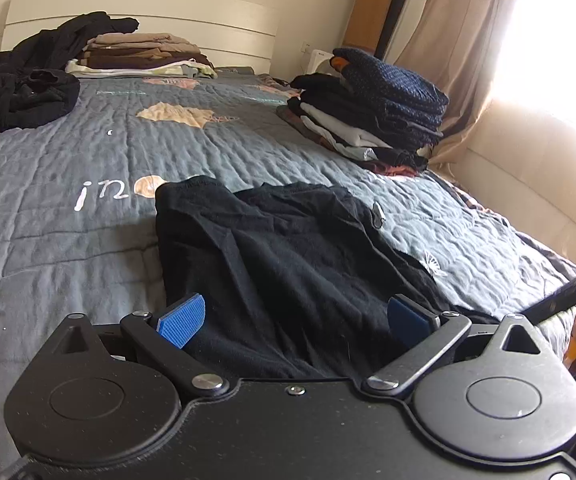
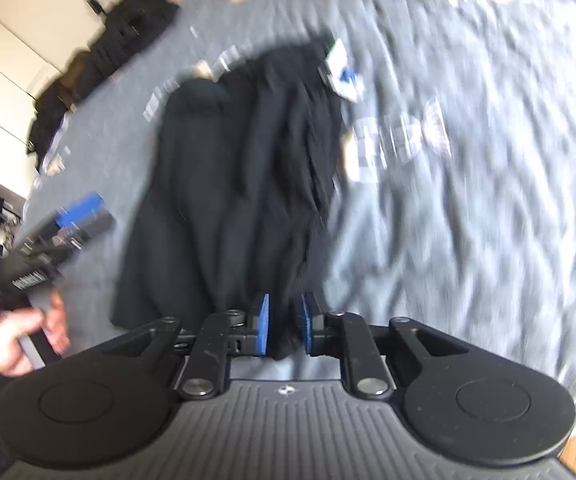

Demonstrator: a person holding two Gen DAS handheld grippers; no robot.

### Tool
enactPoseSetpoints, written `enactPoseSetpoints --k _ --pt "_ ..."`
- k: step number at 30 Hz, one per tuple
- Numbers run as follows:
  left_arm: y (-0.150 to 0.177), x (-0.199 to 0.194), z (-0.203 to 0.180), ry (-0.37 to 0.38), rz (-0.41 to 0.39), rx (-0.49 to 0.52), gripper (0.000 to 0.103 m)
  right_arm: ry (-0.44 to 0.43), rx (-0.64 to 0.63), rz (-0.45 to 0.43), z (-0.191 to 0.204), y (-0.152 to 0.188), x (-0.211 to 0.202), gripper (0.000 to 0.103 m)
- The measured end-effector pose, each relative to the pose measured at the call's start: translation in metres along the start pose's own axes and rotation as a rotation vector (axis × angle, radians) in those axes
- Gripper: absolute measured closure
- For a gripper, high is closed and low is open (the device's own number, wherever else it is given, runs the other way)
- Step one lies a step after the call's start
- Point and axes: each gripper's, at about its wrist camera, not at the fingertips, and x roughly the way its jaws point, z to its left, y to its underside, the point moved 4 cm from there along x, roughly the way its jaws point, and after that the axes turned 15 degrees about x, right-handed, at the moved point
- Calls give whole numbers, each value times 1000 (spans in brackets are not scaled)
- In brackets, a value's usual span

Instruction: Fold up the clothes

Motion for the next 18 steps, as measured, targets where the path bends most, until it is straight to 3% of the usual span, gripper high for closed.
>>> enactPoseSetpoints --k 4,7,11,15,18 --pt "0 2 -1 0 12 -2 5 -125 -91 -60 44 -10 4 62" --pt "6 7 -2 -4 39 5 5 -88 -126 -11 49 -12 41 60" --pt "5 6 2 -8 39 -8 5 -27 -41 83 8 -13 83 61" --pt "3 7 5 -6 41 -21 5 -101 36 79 -11 -19 70 59" --pt "3 9 7 -1 46 -37 5 -118 -9 39 7 -35 54 58"
